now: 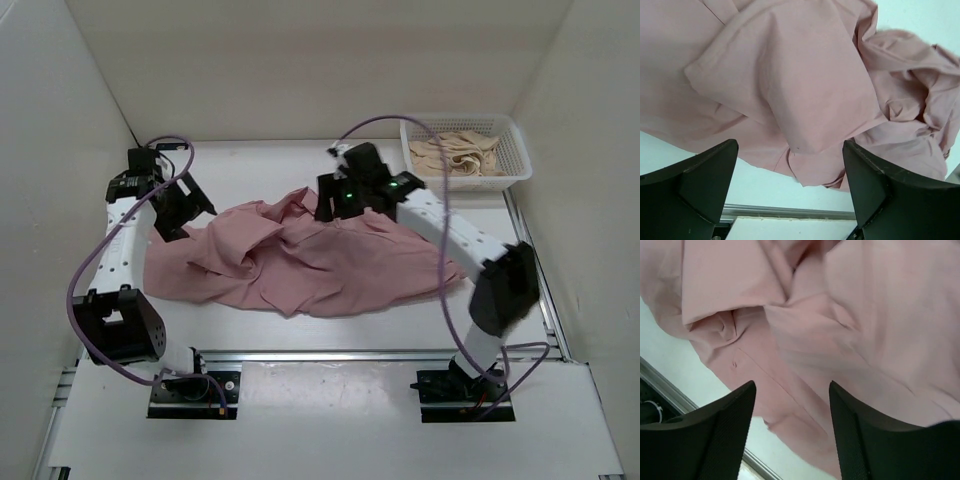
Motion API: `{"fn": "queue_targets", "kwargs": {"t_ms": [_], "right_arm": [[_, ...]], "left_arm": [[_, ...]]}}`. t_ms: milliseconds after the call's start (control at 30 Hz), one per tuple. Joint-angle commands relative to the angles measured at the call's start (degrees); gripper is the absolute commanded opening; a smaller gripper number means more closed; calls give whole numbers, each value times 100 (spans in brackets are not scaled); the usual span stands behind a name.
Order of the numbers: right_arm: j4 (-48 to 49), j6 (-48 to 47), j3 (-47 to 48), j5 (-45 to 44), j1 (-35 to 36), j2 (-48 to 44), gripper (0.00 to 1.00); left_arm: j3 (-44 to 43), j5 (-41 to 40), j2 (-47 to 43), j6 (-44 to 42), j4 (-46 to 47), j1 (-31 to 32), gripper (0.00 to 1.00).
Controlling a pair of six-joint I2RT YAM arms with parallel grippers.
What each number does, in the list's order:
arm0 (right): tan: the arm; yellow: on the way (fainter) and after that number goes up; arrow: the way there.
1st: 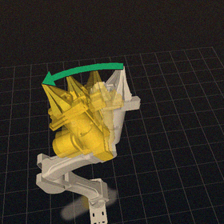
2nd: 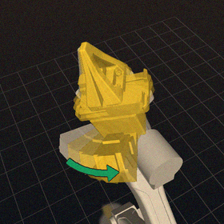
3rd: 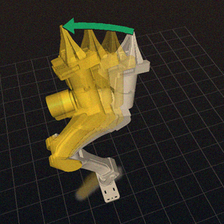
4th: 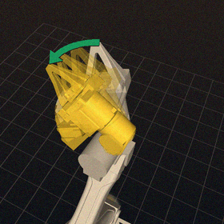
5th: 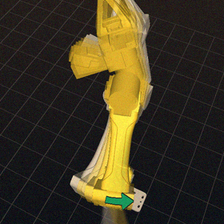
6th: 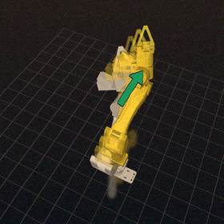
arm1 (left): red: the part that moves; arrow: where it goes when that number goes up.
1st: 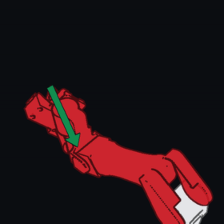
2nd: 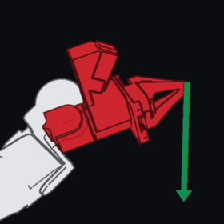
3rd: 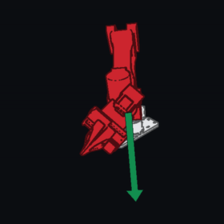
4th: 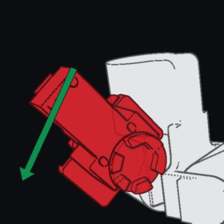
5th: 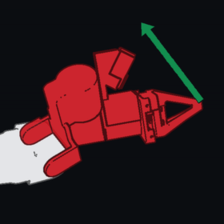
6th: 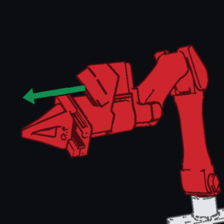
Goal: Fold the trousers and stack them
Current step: Flatten the trousers out
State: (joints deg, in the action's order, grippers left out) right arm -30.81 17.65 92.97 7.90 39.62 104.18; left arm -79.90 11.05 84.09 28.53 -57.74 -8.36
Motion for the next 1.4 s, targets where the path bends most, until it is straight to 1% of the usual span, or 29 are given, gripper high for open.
{"fn": "queue_targets", "kwargs": {"t_ms": [0, 33, 67, 100, 133, 167, 233, 267, 300, 367, 400, 433, 533, 567, 600, 633, 700, 733, 767, 800, 867, 933, 1000, 1033, 1133, 1167, 1200, 1300, 1367], "right_arm": [[506, 492, -968, -350, -410, -1336, 61], [506, 555, -1235, -429, -472, -1852, 61], [419, 616, -1490, -482, -542, -2119, 61], [365, 669, -1727, -552, -725, -2374, 61], [156, 791, -2121, -614, -832, -2837, 61], [15, 793, -2273, -684, -937, -3042, 65], [-293, 872, -2502, -798, -1280, -3516, 73], [-634, 924, -2651, -877, -1403, -3640, 83], [-794, 994, -2722, -878, -1682, -3729, 88], [-1136, 1047, -2871, -730, -2026, -3931, 95], [-1138, 1048, -2959, -581, -2393, -3932, 98], [-1199, 1108, -3134, -205, -2589, -3993, 98], [-1200, 1162, -3407, 132, -3239, -3993, 99], [-1147, 1162, -3408, 54, -3467, -3993, 99], [-1095, 1162, -3460, -7, -3548, -3889, 99], [-1033, 1057, -3461, -191, -3548, -3801, 99], [-980, 908, -3277, -543, -3601, -3355, 99], [-980, 855, -3181, -779, -3601, -3169, 99], [-980, 854, -3127, -886, -3601, -3002, 99], [-980, 950, -3057, -948, -3601, -2713, 99], [-980, 1204, -3057, -1184, -3653, -2605, 99], [-980, 1635, -3407, -1685, -3706, -2753, 99], [-1041, 1846, -3697, -1932, -3812, -3209, 99], [-1041, 1987, -3985, -1880, -4021, -3507, 99], [-815, 2207, -4426, -1364, -4619, -3834, 99], [-648, 2260, -4784, -752, -4751, -3905, 99], [-324, 2313, -4945, -485, -4927, -3905, 99], [82, 2505, -5209, -1, -4981, -3590, 99], [591, 2629, -5350, 264, -4981, -3352, 98]], "left_arm": [[97, -216, -192, 169, 43, 404, 96], [158, -348, -192, 170, 43, 562, 96], [159, -888, -192, 170, -9, 964, 95], [159, -1225, -192, 266, -62, 1177, 95], [159, -1515, -192, 319, -62, 1370, 94], [246, -1735, -192, 398, -123, 1633, 94], [509, -1738, -192, 468, -72, 1793, 94], [606, -1738, -192, 469, 7, 1881, 100], [668, -1738, -192, 469, 86, 2117, 100], [669, -2009, 36, 469, 157, 2434, 100], [669, -2280, 141, 469, 157, 2714, 100], [521, -2457, 429, 469, 96, 2830, 100], [239, -3211, 940, 678, -237, 3050, 100], [177, -3310, 1229, 732, -299, 3051, 96], [124, -3398, 1337, 733, -300, 3051, 90], [37, -3529, 1425, 811, -300, 3051, 75], [-139, -3592, 1723, 812, -361, 2999, 54], [-366, -3653, 1820, 812, -361, 2998, 44], [-508, -3715, 1986, 812, -492, 2998, 21], [-640, -3715, 2040, 864, -571, 2929, 12], [-1088, -3785, 2041, 864, -835, 2866, 10], [-1387, -3786, 1971, 795, -976, 2814, 10], [-1774, -3786, 1795, 672, -1038, 2743, 10], [-2010, -3725, 1795, 549, -1038, 2682, 10], [-2336, -3671, 1794, 408, -1108, 2629, 10], [-2537, -3619, 1847, 407, -1178, 2551, 10], [-2626, -3619, 1943, 338, -1179, 2472, 10], [-3092, -3539, 2180, 267, -1292, 2322, 10], [-3538, -3478, 2304, 144, -1293, 2252, 10]]}}
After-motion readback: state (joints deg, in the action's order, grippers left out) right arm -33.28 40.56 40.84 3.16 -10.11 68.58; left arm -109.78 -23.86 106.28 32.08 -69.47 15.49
